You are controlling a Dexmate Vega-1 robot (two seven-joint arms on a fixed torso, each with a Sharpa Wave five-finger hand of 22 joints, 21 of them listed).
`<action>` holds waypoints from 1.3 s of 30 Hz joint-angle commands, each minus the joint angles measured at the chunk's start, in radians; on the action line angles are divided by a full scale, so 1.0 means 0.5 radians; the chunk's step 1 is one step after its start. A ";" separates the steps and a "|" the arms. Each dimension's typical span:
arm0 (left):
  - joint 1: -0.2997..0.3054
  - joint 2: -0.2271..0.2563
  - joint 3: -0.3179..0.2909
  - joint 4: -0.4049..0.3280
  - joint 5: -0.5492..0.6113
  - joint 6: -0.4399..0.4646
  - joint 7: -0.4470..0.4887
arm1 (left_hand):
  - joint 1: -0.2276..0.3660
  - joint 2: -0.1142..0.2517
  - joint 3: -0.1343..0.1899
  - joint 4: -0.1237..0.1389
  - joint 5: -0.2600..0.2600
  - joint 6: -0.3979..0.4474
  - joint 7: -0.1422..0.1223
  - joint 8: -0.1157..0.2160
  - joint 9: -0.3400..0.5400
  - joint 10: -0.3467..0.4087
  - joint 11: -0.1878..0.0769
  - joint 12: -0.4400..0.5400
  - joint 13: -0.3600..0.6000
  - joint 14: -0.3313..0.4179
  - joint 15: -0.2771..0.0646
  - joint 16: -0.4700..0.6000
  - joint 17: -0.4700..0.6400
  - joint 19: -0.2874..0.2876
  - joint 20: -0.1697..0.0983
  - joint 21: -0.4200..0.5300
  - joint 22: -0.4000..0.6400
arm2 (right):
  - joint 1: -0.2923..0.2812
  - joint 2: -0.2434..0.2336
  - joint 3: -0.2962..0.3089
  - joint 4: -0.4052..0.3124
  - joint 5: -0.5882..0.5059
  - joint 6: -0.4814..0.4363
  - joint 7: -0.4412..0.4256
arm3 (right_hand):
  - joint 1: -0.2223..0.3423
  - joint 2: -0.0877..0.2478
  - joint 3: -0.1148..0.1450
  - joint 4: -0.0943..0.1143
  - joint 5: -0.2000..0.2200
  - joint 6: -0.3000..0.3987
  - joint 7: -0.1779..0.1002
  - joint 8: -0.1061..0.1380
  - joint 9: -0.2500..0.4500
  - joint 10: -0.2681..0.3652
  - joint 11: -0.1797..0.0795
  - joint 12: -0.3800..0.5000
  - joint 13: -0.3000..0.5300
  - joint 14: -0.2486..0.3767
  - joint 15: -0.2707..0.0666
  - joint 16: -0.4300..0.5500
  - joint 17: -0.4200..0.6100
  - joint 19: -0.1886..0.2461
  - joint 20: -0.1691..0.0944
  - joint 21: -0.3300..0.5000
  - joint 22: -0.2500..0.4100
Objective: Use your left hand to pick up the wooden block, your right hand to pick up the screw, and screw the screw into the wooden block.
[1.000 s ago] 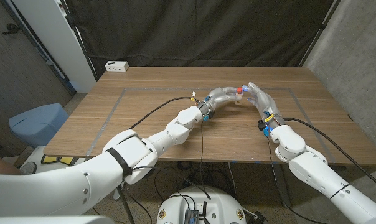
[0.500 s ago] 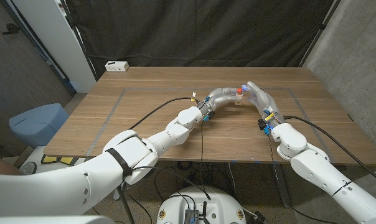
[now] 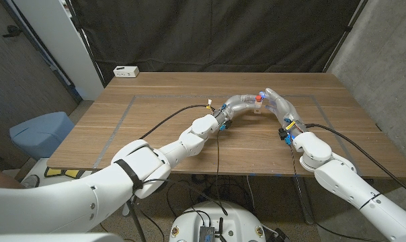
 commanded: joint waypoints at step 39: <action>-0.056 -0.057 -0.011 0.142 -0.021 -0.001 -0.014 | -0.067 0.124 0.080 0.068 0.008 0.164 0.085 0.015 0.025 0.035 -0.012 0.062 0.210 0.016 -0.171 0.007 0.011 0.015 0.007 0.018 0.003 | -0.032 -0.009 0.020 -0.028 0.009 -0.034 -0.068 | -0.019 0.025 0.011 0.000 0.006 0.273 0.046 0.092 0.025 0.081 -0.016 0.053 0.005 0.045 0.009 0.032 0.000 0.038 0.013 0.012 0.007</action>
